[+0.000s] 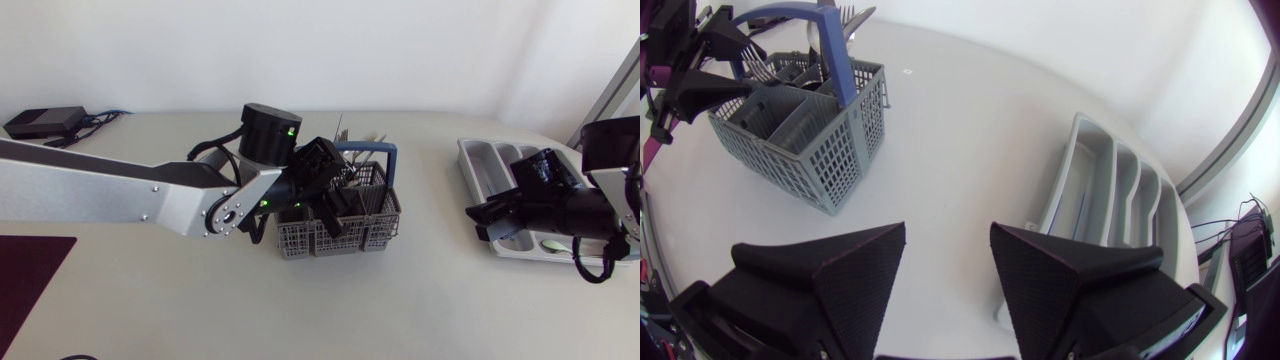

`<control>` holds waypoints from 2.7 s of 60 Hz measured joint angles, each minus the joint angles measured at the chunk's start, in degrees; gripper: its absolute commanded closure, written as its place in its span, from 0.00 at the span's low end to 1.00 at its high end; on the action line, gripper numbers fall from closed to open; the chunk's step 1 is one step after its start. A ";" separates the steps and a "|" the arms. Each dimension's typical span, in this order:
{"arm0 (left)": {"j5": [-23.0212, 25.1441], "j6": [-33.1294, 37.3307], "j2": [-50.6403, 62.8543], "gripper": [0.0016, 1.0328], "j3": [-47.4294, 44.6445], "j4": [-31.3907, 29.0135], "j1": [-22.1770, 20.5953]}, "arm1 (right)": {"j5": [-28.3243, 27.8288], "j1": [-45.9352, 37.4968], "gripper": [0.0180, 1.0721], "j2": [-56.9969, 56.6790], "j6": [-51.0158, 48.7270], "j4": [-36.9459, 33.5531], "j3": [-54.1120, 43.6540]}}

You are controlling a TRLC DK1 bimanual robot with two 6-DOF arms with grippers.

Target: Sort the cutlery from the basket into the organizer compartments.

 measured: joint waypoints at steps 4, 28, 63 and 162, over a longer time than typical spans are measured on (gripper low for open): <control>0.02 -0.48 0.04 0.75 0.04 0.02 0.07 | -0.39 -0.37 0.40 0.31 -0.26 0.07 -0.04; 2.58 -2.19 0.02 0.97 0.15 -0.09 1.53 | -0.85 -0.35 0.40 0.44 -1.46 0.76 -0.79; 7.34 -3.67 -3.76 0.97 0.24 -5.31 1.79 | -0.85 -0.35 0.37 0.44 -1.44 1.29 -1.53; 36.35 -0.44 -13.18 0.97 20.68 -53.05 1.57 | -16.57 18.34 0.18 -17.27 -2.99 -12.09 2.80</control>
